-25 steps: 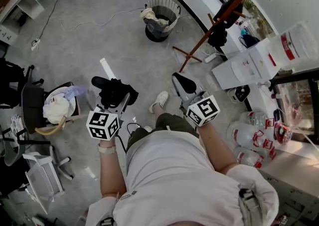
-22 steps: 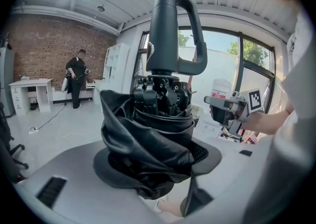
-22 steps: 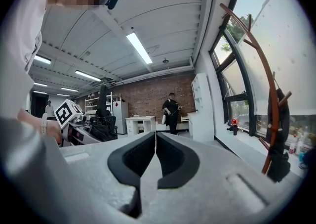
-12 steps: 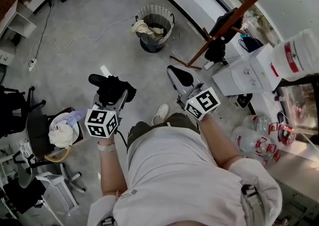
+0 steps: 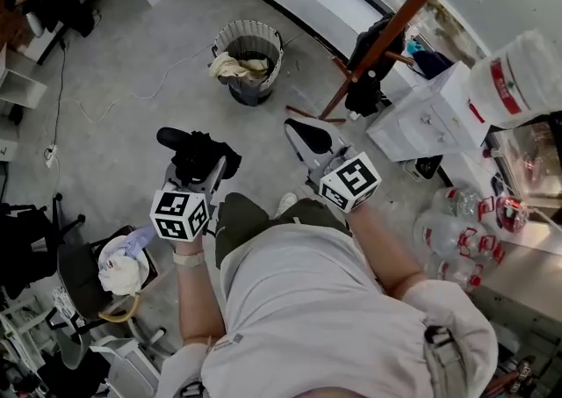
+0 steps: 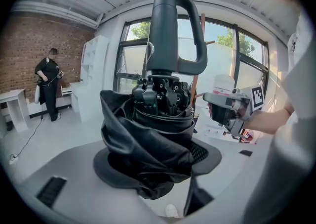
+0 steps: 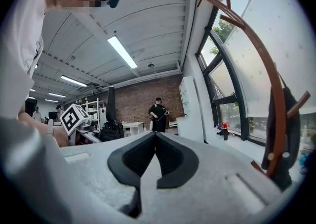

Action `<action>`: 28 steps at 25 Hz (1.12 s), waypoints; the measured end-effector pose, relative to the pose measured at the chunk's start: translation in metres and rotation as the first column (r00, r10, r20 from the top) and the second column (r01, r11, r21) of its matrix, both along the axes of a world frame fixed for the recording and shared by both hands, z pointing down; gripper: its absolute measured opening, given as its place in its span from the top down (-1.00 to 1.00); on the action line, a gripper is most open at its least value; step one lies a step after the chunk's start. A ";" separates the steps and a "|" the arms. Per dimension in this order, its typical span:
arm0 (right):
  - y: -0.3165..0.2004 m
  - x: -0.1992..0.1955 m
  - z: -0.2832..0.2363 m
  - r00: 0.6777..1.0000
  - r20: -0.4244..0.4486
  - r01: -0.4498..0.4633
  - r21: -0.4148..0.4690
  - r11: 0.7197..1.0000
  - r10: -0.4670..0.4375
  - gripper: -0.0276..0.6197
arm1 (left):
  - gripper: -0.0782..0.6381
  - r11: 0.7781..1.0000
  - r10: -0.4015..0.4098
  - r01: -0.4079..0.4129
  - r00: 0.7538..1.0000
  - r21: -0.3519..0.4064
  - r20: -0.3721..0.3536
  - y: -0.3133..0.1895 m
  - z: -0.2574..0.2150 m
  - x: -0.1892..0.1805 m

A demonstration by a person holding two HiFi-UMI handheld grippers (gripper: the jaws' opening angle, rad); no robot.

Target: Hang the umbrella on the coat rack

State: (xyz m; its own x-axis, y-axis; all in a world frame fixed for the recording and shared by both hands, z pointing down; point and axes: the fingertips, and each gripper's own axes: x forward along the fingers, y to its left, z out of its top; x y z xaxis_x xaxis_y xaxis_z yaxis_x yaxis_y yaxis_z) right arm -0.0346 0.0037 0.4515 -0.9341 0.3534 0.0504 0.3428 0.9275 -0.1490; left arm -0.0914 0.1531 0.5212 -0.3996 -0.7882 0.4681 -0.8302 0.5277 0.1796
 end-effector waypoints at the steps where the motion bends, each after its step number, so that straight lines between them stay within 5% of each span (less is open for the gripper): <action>1: -0.004 -0.001 0.002 1.000 -0.008 -0.018 -0.009 1.000 0.018 0.90 | 0.06 1.000 0.021 -0.021 1.000 0.003 -0.001 -0.008 0.000 -0.005; 8: -0.053 -0.020 0.010 0.980 -0.037 -0.197 -0.025 0.980 0.197 0.90 | 0.06 0.977 0.212 -0.212 0.977 0.011 0.009 -0.079 0.000 -0.049; 13: -0.094 -0.034 0.007 0.931 -0.046 -0.363 -0.019 0.932 0.362 0.90 | 0.06 0.928 0.372 -0.372 0.928 0.013 0.005 -0.132 -0.002 -0.076; 21: -0.143 -0.036 0.003 0.798 -0.056 -0.601 -0.003 0.799 0.600 0.90 | 0.06 0.787 0.616 -0.614 0.787 -0.058 0.040 -0.208 -0.008 -0.107; 28: -0.163 -0.018 0.001 0.677 -0.061 -0.735 0.000 0.678 0.734 0.90 | 0.06 0.643 0.766 -0.758 0.639 -0.110 0.073 -0.255 -0.027 -0.104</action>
State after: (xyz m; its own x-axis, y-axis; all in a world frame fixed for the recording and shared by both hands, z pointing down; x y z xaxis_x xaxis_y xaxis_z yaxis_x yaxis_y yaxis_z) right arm -0.0521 -0.1590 0.4524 -0.8898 -0.4438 0.1068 -0.4561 0.8736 -0.1698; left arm -0.1956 -0.1023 0.4941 0.2814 -0.8056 0.5214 -0.9538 -0.2944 0.0600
